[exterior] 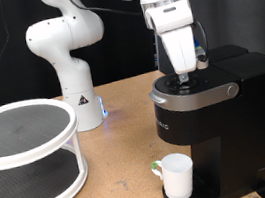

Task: Make a cup of coffee with the keurig machine

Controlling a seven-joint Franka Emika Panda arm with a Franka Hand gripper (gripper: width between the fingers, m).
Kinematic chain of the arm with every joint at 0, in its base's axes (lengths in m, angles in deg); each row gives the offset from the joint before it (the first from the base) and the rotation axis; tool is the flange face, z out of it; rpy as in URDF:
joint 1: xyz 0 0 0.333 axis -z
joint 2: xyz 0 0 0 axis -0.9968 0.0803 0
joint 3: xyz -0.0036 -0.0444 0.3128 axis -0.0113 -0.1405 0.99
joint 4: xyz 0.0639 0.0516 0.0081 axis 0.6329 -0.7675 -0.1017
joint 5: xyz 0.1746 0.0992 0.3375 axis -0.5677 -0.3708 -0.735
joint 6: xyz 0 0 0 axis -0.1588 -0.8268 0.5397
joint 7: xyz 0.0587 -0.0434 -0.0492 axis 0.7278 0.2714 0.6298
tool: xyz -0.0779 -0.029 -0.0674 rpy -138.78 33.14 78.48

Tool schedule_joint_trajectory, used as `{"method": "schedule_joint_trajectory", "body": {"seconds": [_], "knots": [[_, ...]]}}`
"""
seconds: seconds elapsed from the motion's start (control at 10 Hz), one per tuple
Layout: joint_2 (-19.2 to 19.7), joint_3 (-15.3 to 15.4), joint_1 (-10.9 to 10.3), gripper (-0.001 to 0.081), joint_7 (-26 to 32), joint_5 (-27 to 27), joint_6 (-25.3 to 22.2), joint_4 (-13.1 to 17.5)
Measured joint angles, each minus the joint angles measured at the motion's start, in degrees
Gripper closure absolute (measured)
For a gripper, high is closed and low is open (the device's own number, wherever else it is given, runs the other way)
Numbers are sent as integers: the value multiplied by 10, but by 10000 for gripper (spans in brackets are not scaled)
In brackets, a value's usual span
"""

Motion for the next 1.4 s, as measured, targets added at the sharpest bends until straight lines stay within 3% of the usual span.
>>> {"method": "schedule_joint_trajectory", "body": {"seconds": [1.0,1.4], "knots": [[2,0,1,802,0,2,-3,-2],[9,-2,1,802,0,2,-26,10]]}}
